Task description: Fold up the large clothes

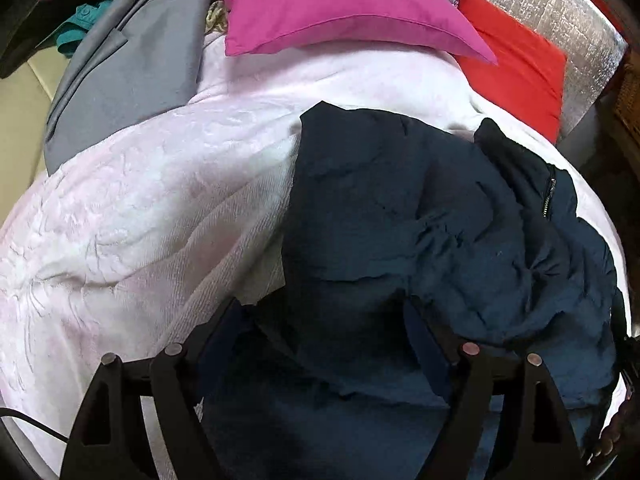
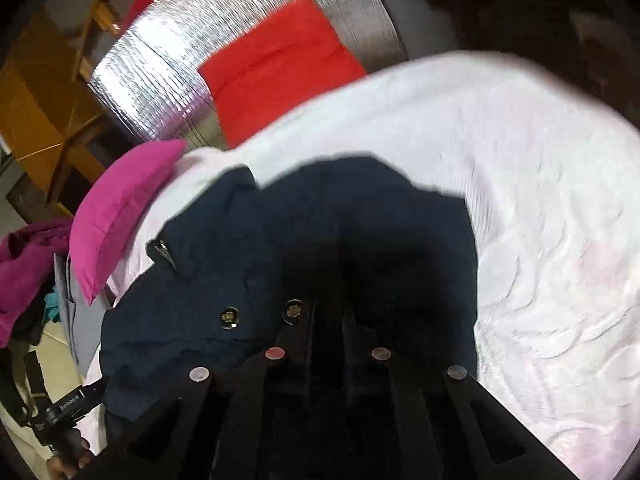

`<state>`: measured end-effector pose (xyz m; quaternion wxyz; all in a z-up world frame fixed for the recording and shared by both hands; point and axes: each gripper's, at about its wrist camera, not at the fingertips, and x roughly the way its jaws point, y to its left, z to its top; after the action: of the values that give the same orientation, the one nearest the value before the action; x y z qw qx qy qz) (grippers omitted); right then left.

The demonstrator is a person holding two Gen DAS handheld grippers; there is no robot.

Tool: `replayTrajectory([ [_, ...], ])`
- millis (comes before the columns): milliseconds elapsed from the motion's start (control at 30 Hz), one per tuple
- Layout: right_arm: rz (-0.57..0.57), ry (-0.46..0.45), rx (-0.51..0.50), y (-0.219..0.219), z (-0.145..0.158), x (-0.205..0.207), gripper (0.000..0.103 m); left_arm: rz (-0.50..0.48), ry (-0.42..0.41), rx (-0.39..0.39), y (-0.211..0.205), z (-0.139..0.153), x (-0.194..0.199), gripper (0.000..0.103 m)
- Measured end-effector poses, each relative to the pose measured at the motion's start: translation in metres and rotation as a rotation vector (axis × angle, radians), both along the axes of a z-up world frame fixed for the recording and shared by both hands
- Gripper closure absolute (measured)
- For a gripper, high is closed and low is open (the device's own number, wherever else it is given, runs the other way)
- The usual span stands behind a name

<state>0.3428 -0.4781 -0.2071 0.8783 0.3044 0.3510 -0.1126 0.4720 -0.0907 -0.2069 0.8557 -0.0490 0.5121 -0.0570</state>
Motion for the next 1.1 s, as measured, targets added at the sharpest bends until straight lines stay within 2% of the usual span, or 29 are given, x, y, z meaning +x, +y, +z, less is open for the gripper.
replayTrajectory([
  [67,-0.001,0.000,0.002,-0.001,0.010,-0.003,0.085,0.010,0.008,-0.022,0.004,0.002,0.001,0.020],
  [100,-0.005,-0.015,0.008,-0.005,0.015,-0.008,0.074,0.017,0.007,-0.032,0.006,0.005,0.000,0.020],
  [133,-0.013,-0.039,0.017,-0.011,0.021,-0.018,0.055,0.023,0.000,-0.038,0.009,0.007,0.000,0.020],
  [167,-0.031,-0.067,0.023,-0.018,0.027,-0.029,0.043,0.029,-0.014,-0.043,0.011,0.010,-0.001,0.020],
  [200,-0.058,-0.099,0.022,-0.024,0.035,-0.040,0.024,0.034,-0.033,-0.049,0.014,0.014,-0.003,0.020],
  [233,-0.077,-0.120,0.015,-0.029,0.040,-0.046,0.022,0.038,-0.052,-0.057,0.018,0.019,-0.005,0.020],
  [300,-0.112,-0.135,0.001,-0.038,0.047,-0.057,0.022,0.047,-0.071,-0.075,0.023,0.022,-0.006,0.020],
  [367,-0.141,-0.109,0.023,-0.049,0.041,-0.060,0.022,0.054,-0.058,-0.094,0.027,0.018,-0.005,0.020],
  [433,-0.140,-0.065,0.079,-0.056,0.024,-0.056,0.022,0.061,-0.021,-0.101,0.029,0.008,-0.001,0.020],
  [533,-0.078,0.019,0.124,-0.051,-0.001,-0.038,0.023,0.060,0.013,-0.074,0.023,-0.006,0.001,0.020],
  [567,-0.058,0.027,0.129,-0.050,-0.005,-0.033,0.026,0.059,0.013,-0.067,0.021,-0.007,0.002,0.020],
  [600,-0.016,0.037,0.135,-0.042,-0.010,-0.027,0.046,0.058,0.007,-0.061,0.019,-0.006,0.002,0.021],
  [633,-0.009,0.063,0.079,-0.033,-0.009,-0.022,0.056,0.054,-0.004,-0.062,0.016,-0.004,0.001,0.021],
  [733,0.004,0.024,-0.094,-0.008,0.017,-0.023,0.068,0.036,-0.064,-0.062,0.010,0.010,-0.003,0.022],
  [800,-0.002,-0.008,-0.142,-0.004,0.026,-0.025,0.068,0.032,-0.081,-0.019,0.006,0.011,-0.002,0.022],
  [867,-0.011,0.046,-0.160,-0.006,0.015,-0.020,0.068,0.035,-0.037,0.015,0.004,0.000,0.005,0.022],
  [900,-0.018,0.099,-0.147,-0.010,0.003,-0.015,0.068,0.026,0.000,0.003,0.004,-0.009,0.008,0.021],
  [967,-0.029,0.110,-0.100,-0.019,-0.006,-0.016,0.067,0.030,0.029,-0.018,0.007,-0.014,0.009,0.021],
  [1033,-0.037,0.103,-0.083,-0.023,0.006,-0.021,0.066,0.038,0.026,-0.018,0.009,-0.007,0.008,0.021],
  [1100,-0.064,0.076,-0.107,-0.026,0.020,-0.032,0.066,0.055,-0.013,0.004,0.012,0.006,0.002,0.021],
])
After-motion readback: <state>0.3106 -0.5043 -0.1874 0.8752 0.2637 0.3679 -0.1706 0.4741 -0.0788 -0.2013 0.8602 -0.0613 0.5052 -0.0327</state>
